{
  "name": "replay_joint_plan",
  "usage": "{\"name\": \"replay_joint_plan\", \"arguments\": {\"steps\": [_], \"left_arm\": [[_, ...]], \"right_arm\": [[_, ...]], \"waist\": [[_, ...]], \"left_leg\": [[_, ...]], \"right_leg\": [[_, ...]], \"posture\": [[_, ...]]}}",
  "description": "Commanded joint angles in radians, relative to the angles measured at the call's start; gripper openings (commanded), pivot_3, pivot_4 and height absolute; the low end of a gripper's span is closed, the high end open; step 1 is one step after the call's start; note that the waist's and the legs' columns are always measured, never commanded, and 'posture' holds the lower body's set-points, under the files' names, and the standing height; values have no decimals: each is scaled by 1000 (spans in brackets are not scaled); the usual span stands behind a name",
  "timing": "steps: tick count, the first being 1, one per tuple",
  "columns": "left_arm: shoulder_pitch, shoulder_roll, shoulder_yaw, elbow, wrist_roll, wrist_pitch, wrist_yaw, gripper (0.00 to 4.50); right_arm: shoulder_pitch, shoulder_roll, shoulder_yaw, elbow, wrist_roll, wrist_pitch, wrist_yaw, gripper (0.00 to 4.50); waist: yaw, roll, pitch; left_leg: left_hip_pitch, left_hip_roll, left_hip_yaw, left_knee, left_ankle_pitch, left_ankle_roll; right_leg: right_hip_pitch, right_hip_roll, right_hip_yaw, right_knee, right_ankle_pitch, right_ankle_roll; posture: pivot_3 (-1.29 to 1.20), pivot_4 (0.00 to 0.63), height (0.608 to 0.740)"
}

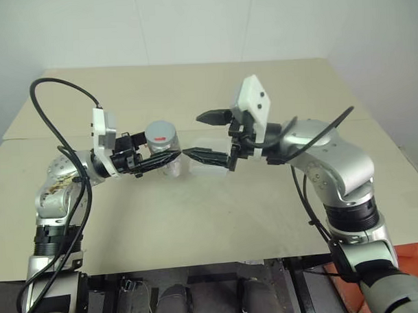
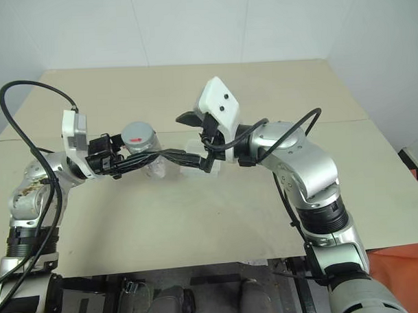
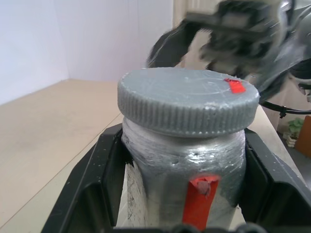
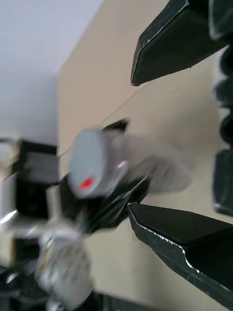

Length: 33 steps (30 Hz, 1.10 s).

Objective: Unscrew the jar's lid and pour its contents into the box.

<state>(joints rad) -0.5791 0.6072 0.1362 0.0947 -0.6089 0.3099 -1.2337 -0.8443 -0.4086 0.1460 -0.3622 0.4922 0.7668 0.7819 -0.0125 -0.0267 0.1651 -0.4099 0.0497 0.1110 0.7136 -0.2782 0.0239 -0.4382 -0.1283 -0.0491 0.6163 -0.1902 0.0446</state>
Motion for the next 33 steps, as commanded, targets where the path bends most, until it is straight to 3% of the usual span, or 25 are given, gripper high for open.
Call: {"name": "replay_joint_plan", "arguments": {"steps": [1, 11, 33], "left_arm": [[-30, -7, -6, 0, 4, -15, -9, 2713], [-36, -18, -14, 12, 15, -26, -28, 2713], [-17, -15, -3, -19, 11, -25, -13, 2713]], "right_arm": [[-34, 28, -2, -33, 14, 0, -28, 4474], [-125, 121, 87, 48, -55, 51, -127, 4474], [-184, 137, 132, 95, -81, 116, -116, 4474]], "waist": [[-2, 0, 0], [-2, 0, 0], [-2, 0, 0]], "left_leg": [[0, 0, 0, 0, 0, 0], [0, 0, 0, 0, 0, 0], [-1, 0, 0, 0, 0, 0]], "right_leg": [[0, 0, 0, 0, 0, 0], [0, 0, 0, 0, 0, 0], [0, 0, 0, 0, 0, 0]], "posture": [[0, 150, 740], [0, 150, 740], [0, 150, 740]]}}
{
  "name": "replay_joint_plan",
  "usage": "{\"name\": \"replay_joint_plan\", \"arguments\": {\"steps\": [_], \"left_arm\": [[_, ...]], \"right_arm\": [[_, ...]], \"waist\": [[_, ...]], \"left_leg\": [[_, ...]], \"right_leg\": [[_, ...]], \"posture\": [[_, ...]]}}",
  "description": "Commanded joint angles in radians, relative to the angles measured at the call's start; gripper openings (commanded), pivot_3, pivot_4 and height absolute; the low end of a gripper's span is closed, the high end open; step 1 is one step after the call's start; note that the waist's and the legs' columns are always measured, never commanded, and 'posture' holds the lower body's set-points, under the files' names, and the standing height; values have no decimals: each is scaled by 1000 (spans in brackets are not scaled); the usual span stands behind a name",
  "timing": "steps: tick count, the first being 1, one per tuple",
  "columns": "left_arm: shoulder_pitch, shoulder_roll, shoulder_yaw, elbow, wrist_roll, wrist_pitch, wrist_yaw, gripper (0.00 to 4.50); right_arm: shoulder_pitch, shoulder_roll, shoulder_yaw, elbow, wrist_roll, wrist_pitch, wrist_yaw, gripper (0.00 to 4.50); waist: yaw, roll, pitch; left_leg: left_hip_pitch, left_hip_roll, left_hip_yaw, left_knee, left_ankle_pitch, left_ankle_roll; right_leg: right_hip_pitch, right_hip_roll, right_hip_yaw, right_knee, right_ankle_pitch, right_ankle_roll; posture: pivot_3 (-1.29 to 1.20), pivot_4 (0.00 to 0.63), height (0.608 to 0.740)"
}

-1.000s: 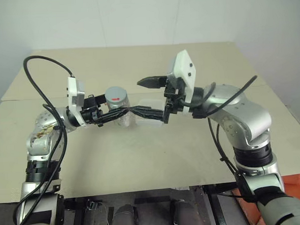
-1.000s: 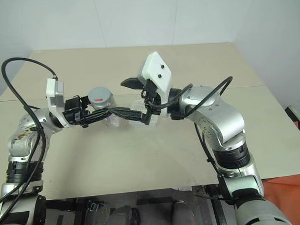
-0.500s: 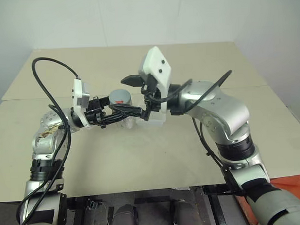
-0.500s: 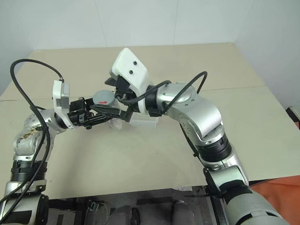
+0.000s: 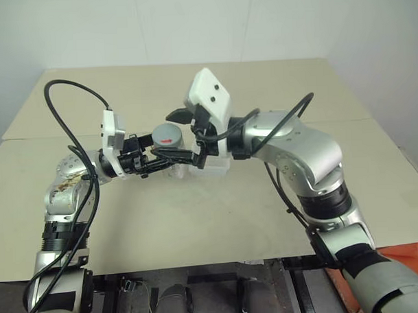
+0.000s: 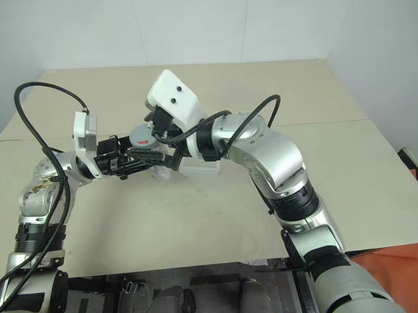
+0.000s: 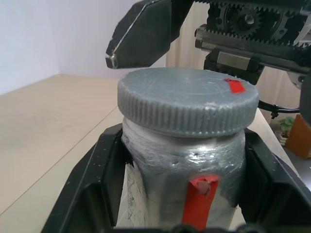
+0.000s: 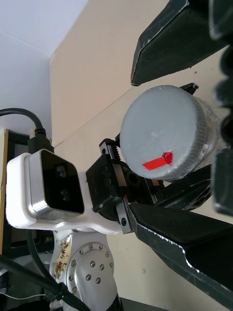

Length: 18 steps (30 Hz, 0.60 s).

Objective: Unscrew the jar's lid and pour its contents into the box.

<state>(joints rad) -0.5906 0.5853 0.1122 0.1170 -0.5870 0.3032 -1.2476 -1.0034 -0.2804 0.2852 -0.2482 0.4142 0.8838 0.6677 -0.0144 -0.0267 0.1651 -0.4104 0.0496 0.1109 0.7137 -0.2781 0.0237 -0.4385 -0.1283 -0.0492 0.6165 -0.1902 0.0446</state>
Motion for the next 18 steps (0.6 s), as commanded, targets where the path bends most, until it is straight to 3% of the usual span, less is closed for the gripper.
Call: {"name": "replay_joint_plan", "arguments": {"steps": [1, 7, 18], "left_arm": [[-6, 7, 20, -43, -11, -18, 2, 2713], [-7, 7, 21, -41, -10, -20, 2, 2713], [20, 14, 19, -46, -7, -15, -3, 2713]], "right_arm": [[-25, 8, -7, -18, -2, -1, -1, 4474], [-27, 12, -7, -8, -2, 4, -4, 2747], [-46, 20, -66, -3, 26, -5, -3, 2746]], "waist": [[0, 0, 0], [-1, 0, 0], [-1, 0, 0]], "left_leg": [[0, 0, 0, 0, 0, 0], [0, 0, 0, 0, 0, 0], [0, 0, 0, 0, 0, 0]], "right_leg": [[0, 0, 0, 0, 0, 0], [0, 0, 0, 0, 0, 0], [0, 0, 0, 0, 0, 0]], "posture": [[0, 150, 740], [0, 150, 740], [0, 150, 740]]}}
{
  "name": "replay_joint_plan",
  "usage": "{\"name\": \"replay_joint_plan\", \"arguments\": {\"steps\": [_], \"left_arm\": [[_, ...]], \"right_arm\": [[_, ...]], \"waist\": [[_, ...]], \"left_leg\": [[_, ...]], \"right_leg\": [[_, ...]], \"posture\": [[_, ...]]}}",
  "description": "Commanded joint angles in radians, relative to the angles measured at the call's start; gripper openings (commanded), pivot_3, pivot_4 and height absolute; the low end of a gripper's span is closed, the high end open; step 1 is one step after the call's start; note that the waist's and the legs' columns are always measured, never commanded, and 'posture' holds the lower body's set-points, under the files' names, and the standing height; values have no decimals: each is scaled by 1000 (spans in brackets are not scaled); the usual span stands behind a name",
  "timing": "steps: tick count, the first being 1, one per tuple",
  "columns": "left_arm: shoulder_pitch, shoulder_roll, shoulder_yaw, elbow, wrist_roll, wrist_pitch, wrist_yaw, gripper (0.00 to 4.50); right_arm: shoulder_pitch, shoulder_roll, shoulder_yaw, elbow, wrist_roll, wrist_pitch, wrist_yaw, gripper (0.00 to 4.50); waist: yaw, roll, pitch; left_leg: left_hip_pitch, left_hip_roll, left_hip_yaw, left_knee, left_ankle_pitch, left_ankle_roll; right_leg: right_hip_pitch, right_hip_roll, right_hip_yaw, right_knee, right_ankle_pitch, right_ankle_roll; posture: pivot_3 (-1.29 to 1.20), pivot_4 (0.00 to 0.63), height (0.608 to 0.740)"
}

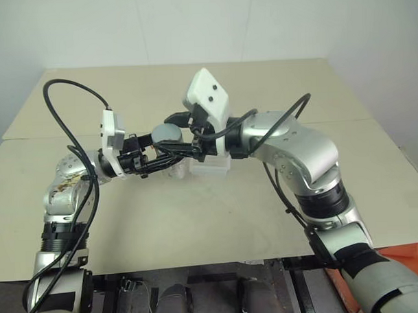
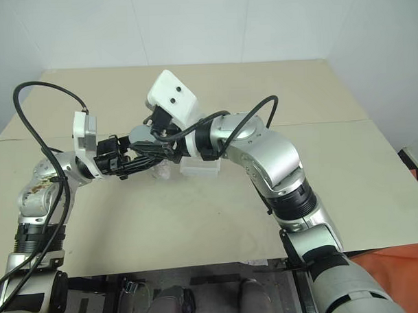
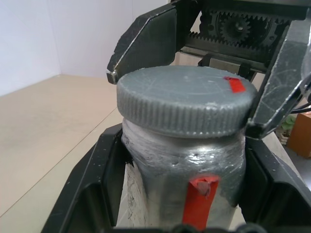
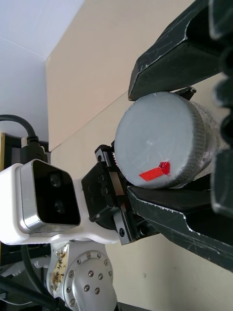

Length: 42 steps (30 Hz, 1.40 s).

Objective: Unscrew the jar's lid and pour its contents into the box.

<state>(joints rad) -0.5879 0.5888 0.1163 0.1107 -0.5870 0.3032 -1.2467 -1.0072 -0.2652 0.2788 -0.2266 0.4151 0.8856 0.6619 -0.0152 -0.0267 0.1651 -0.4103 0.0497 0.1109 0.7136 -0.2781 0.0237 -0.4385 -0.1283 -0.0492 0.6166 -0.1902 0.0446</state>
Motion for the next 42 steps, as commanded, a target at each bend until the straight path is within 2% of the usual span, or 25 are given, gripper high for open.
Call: {"name": "replay_joint_plan", "arguments": {"steps": [1, 7, 13, 21, 28, 30, 33, 37, 42], "left_arm": [[26, 10, 13, -44, -8, -14, -6, 2713], [116, 6, 8, -103, -18, -3, -1, 2713], [108, 8, 32, -99, -20, -13, 24, 2713], [54, 29, 78, -70, -2, -49, 61, 2713], [13, 18, 79, -43, 5, -71, 91, 2713], [7, 11, 71, -36, 9, -76, 91, 2713], [2, 1, 63, -33, 15, -82, 94, 2713], [-5, -9, 53, -25, 26, -97, 93, 2713], [-39, -23, 17, -8, 112, -169, 132, 2713]], "right_arm": [[-46, 2, -67, -23, 28, -10, 7, 2746], [-88, -50, -130, -7, 34, -42, 33, 2746], [-50, -124, -163, 7, -10, -54, 5, 2746], [248, -261, -260, 7, -111, -52, -128, 2746], [443, -234, -269, 17, -172, -60, -237, 2746], [452, -201, -271, 57, -184, -72, -266, 3466], [460, -186, -272, 82, -193, -82, -270, 4319], [471, -216, -272, 50, -177, -65, -222, 4414], [486, -346, -287, -82, -76, -17, -41, 4414]], "waist": [[0, 0, 0], [0, 0, 0], [3, 0, 0], [4, 0, 0], [-3, 0, 0], [-6, 0, 0], [-2, 0, 0], [5, 0, 0], [11, 0, 0]], "left_leg": [[0, 0, 0, 0, 0, 0], [0, 0, 0, 0, 0, 0], [0, 0, 0, 0, 0, 0], [-1, 0, 0, 0, 0, 0], [0, 0, 0, -1, 0, 0], [1, 0, 1, -1, 0, 0], [1, 0, 1, 0, 0, 0], [0, 0, 1, 0, 0, 0], [0, 0, 0, 0, -1, 1]], "right_leg": [[0, 0, 0, 0, 0, 0], [0, 0, 0, 0, 0, 0], [0, 0, 0, 0, 0, 0], [0, 0, -1, -2, 0, 0], [0, 0, 0, -3, 0, 0], [0, 0, 1, -4, 0, 0], [0, 0, 1, -4, 0, 0], [0, 0, 1, -4, 0, 0], [0, 0, 1, -4, 0, 0]], "posture": [[0, 150, 740], [0, 150, 740], [0, 150, 740], [0, 150, 740], [0, 150, 740], [0, 150, 740], [0, 150, 740], [0, 150, 740], [0, 150, 740]]}}
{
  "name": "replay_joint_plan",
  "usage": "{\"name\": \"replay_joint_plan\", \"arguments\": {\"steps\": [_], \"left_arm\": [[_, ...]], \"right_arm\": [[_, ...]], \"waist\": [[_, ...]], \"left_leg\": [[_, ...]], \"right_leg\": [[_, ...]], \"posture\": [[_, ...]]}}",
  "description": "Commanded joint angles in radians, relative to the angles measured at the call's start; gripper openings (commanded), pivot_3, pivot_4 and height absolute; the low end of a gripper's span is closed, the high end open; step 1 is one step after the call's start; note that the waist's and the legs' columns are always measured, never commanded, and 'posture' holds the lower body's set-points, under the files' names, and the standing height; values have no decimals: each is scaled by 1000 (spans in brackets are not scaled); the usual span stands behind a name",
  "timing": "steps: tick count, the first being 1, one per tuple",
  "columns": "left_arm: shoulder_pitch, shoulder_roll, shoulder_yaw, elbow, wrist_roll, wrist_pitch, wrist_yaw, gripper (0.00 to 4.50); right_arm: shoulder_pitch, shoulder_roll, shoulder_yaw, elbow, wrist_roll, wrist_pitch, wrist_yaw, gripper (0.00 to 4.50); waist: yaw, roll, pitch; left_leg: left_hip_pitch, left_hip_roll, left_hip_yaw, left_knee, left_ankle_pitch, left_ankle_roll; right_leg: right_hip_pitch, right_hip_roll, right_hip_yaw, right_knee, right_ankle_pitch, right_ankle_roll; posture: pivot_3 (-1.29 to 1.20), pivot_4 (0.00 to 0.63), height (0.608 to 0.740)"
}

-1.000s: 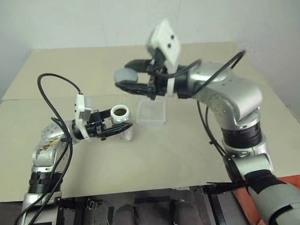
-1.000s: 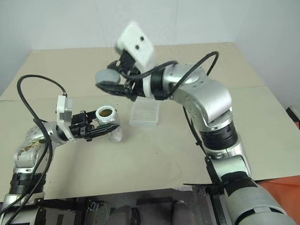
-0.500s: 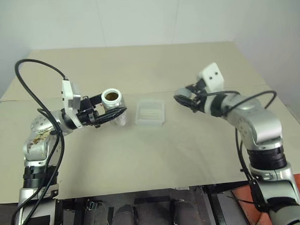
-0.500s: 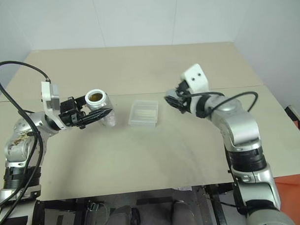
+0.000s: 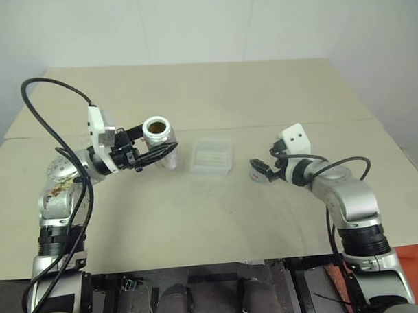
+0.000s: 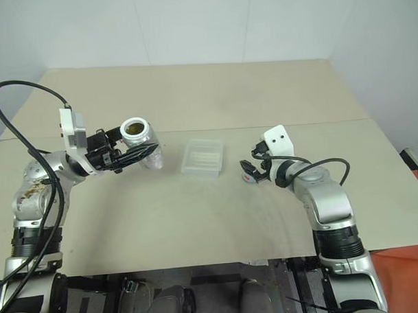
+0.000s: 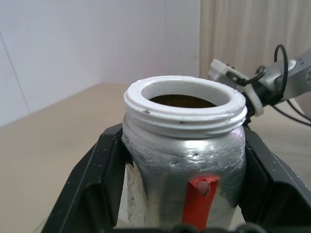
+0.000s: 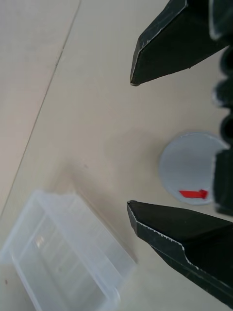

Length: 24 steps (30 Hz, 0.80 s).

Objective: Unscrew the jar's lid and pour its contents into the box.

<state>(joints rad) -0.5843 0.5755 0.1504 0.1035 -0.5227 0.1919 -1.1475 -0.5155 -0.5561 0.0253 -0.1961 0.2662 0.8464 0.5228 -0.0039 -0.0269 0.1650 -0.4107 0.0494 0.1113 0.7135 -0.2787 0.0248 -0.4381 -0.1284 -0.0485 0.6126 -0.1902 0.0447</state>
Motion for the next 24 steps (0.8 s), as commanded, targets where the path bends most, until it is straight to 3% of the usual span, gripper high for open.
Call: {"name": "replay_joint_plan", "arguments": {"steps": [1, 4, 10, 13, 15, 19, 24], "left_arm": [[-54, -17, -25, 10, 73, -77, 55, 2713], [-110, -38, -65, 83, 202, -195, 139, 2713], [-385, -103, -187, 353, 600, -466, 565, 2713], [-506, 10, -424, 506, 1028, -859, 794, 2713], [-608, 76, -616, 574, 1350, -964, 1029, 2713], [-780, 84, -936, 662, 1825, -872, 1403, 2713], [-818, -42, -1089, 774, 2033, -625, 1604, 2713]], "right_arm": [[-6, -77, -40, -137, 103, 34, 134, 4414], [-26, -130, -63, -203, 203, 82, 221, 4414], [-154, -246, -83, -238, 357, 184, 350, 4414], [-233, -281, -68, -196, 404, 224, 394, 4414], [-261, -298, -51, -169, 409, 219, 420, 4414], [-296, -318, -7, -127, 381, 191, 453, 4414], [-310, -287, -14, -114, 386, 184, 429, 4414]], "waist": [[0, 0, 0], [3, 0, 0], [16, -1, 1], [17, -1, 0], [18, -1, 0], [22, -1, 0], [25, -1, 0]], "left_leg": [[0, 0, 0, 0, 0, 0], [1, 0, -1, 0, 0, 1], [0, -1, -1, 2, -5, 8], [0, -1, -1, 2, -5, 8], [1, -1, 1, 0, -4, 6], [-2, -1, 2, 0, -2, 4], [-10, -1, 1, 1, -2, 4]], "right_leg": [[0, 0, 0, 0, 0, 0], [1, 0, 0, -1, 0, 0], [1, 0, 0, -2, 2, 0], [2, 0, -1, -1, 2, 0], [2, 0, -1, -2, 2, 0], [1, 0, -1, -4, 3, 1], [-6, -1, -1, -3, 2, 2]], "posture": [[0, 150, 740], [0, 150, 740], [0, 150, 740], [0, 150, 740], [0, 150, 740], [0, 150, 740], [0, 150, 740]]}}
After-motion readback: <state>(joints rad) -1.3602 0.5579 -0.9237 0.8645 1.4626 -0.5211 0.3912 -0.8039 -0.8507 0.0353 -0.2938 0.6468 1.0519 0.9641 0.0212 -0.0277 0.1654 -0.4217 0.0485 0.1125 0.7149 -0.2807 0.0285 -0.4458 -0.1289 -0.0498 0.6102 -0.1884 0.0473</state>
